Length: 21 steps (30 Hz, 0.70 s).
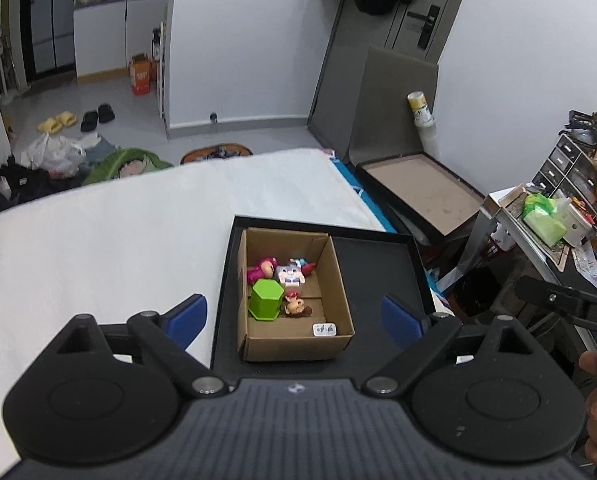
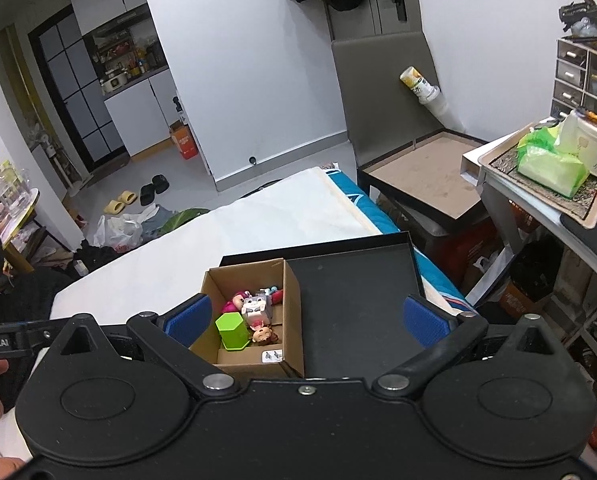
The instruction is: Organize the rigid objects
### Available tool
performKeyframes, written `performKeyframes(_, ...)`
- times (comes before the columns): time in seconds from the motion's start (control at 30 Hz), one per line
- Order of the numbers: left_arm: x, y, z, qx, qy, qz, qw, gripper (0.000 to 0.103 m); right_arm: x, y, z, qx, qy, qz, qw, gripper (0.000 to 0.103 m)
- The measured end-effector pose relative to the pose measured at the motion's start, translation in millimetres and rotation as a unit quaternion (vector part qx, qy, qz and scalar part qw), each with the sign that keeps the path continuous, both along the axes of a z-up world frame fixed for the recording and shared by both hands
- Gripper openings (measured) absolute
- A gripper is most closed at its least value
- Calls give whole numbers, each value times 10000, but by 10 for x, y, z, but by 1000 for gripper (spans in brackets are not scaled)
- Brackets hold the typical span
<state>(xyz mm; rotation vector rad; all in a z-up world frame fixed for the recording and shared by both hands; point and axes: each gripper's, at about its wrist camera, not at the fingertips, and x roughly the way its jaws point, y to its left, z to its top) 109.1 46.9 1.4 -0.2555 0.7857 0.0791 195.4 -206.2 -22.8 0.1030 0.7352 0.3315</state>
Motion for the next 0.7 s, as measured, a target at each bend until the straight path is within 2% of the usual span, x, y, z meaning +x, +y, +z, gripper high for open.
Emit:
performKeyframes(0.37,-324,-137,139,21,-307,-146,9994,99,-305,-53,43,-6,-152,-23,9999,103)
performKeyframes(0.47,-432,-200,155,109,-440,-89,9989,100,-393,-85,43,16,-238,-62,9997,103)
performKeyframes(0.7,-636,-404,192,269,-584,-291,9975,100,-543,-182,68,215,-318,-37,9993,103)
